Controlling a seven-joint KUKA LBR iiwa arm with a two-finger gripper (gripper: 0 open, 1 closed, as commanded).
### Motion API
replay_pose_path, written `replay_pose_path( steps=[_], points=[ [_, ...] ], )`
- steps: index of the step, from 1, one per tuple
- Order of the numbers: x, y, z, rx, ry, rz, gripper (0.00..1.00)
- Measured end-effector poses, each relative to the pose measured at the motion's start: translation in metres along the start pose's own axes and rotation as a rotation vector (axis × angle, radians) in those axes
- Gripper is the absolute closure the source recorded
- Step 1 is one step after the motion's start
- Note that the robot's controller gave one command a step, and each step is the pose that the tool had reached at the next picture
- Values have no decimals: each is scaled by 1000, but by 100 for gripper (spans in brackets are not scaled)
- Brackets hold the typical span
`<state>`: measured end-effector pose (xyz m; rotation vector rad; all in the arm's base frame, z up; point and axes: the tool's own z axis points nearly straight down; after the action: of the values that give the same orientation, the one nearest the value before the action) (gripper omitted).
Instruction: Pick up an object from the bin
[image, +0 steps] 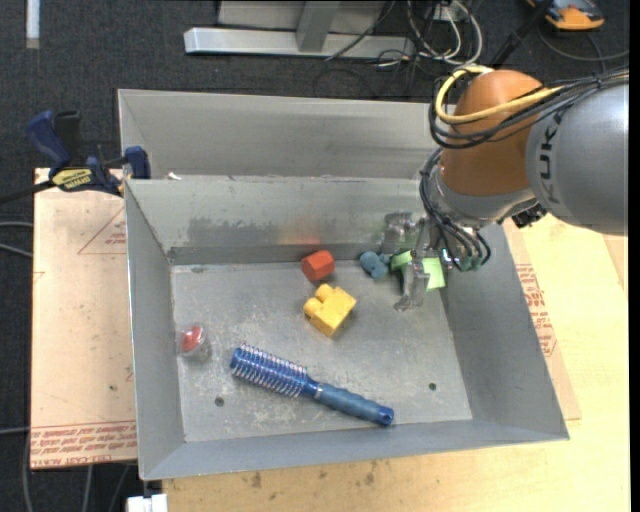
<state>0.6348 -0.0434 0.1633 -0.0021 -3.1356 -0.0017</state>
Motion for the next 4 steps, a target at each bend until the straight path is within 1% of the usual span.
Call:
replay_pose_path(
  steps=[1, 2, 3, 4],
  points=[
    [-2, 70, 95, 0, -3, -335, 0],
    [7, 93, 93, 1, -8, -572, 0],
    [0, 74, 93, 3, -10, -637, 0],
    [9, 91, 93, 2, -7, -806, 0]
  ],
)
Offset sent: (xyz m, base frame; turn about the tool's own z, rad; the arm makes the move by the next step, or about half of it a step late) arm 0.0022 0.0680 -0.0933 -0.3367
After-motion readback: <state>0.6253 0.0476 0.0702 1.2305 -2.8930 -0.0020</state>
